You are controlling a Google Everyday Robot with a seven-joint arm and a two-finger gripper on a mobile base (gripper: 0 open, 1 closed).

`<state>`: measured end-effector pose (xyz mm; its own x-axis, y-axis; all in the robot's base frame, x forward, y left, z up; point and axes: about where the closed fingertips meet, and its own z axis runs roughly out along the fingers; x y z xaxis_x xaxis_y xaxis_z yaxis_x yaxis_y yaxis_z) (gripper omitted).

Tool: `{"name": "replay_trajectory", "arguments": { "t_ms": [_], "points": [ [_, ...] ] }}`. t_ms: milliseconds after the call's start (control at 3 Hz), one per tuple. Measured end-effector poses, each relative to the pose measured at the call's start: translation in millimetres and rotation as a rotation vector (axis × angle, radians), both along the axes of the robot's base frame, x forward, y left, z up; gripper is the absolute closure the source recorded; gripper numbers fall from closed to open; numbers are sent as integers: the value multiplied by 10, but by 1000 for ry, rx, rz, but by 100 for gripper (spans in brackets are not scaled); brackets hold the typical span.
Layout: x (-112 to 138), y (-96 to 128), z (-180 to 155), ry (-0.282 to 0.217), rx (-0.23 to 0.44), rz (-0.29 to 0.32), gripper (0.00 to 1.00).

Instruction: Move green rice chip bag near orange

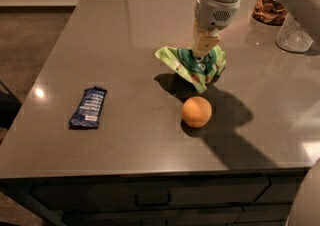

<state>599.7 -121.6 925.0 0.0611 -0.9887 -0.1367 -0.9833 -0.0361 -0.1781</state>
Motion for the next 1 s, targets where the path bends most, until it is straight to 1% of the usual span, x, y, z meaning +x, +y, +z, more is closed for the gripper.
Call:
{"name": "replay_trajectory", "arguments": {
  "t_ms": [333,667,1000],
  "points": [
    [3,-24,-25,6,-7,9,40],
    [-4,-38,-58,21,6,16,18],
    [42,-10,-63,6,13,16,0]
  ]
}}
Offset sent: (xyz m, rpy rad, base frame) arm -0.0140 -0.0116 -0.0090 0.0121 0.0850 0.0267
